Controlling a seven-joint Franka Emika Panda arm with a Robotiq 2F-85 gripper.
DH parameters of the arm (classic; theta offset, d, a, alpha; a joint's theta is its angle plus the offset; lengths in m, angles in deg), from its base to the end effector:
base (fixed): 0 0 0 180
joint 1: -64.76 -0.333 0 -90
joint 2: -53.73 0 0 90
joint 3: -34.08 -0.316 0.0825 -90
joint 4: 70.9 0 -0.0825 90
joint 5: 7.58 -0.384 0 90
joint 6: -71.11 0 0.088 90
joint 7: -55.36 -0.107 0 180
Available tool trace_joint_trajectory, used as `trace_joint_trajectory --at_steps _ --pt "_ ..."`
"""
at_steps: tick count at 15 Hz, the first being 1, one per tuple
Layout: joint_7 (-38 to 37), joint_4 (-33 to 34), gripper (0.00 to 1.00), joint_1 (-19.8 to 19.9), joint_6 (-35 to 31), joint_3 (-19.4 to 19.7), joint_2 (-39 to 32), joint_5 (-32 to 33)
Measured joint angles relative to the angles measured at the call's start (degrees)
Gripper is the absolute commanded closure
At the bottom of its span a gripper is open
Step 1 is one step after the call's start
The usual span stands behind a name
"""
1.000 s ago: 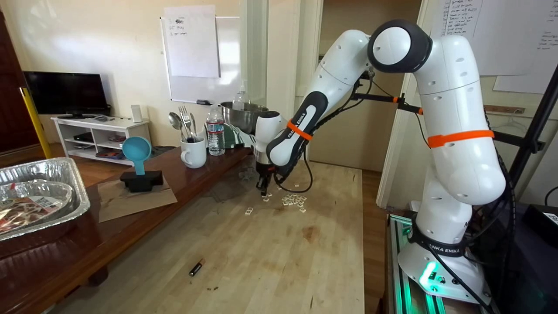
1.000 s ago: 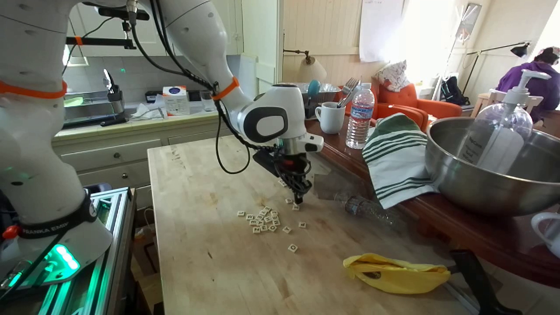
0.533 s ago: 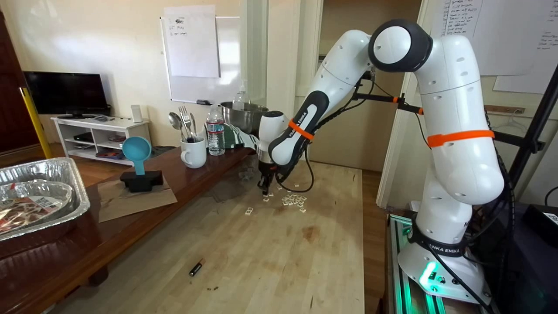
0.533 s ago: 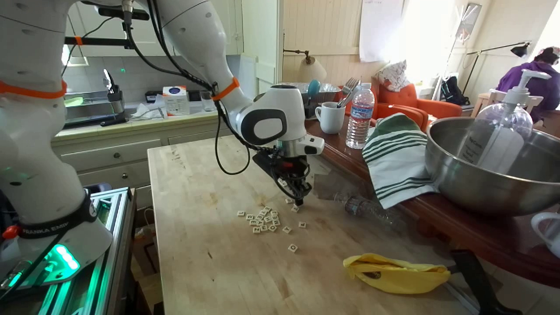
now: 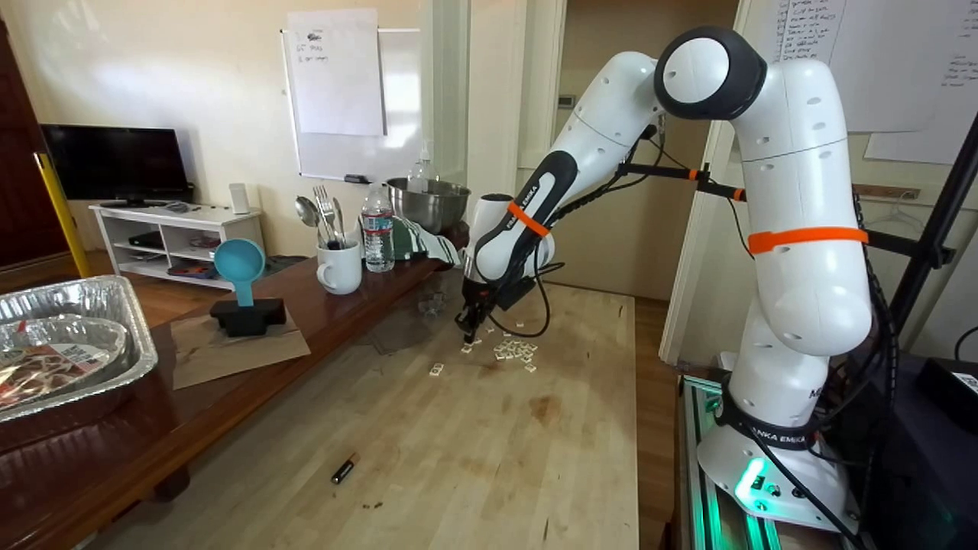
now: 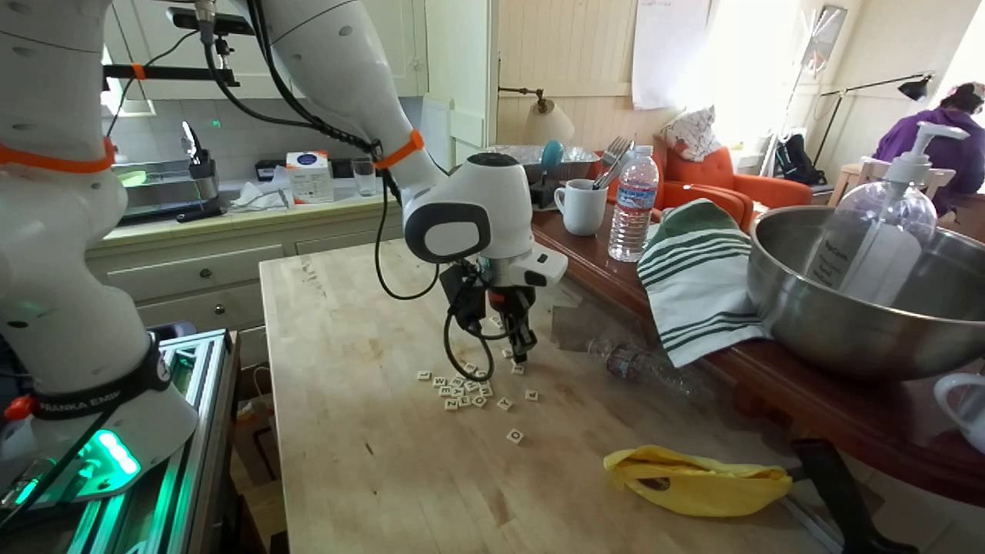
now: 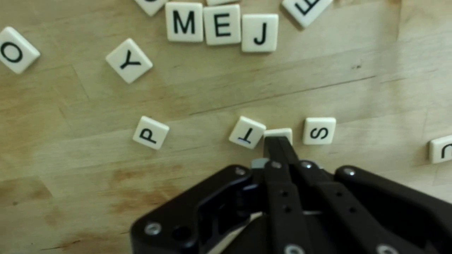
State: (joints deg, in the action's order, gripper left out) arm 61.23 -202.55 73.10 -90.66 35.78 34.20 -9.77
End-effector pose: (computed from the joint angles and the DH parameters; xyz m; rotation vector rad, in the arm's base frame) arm 0.5382 -0.0974 0.2177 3.1040 -0.1637 0.2869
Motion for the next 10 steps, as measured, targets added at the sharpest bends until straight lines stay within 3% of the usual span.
trace_joint_trajectory --at_steps 10 --pt "0.3 -2.2 1.0 1.4 -1.3 -0.4 3.1 -2.9"
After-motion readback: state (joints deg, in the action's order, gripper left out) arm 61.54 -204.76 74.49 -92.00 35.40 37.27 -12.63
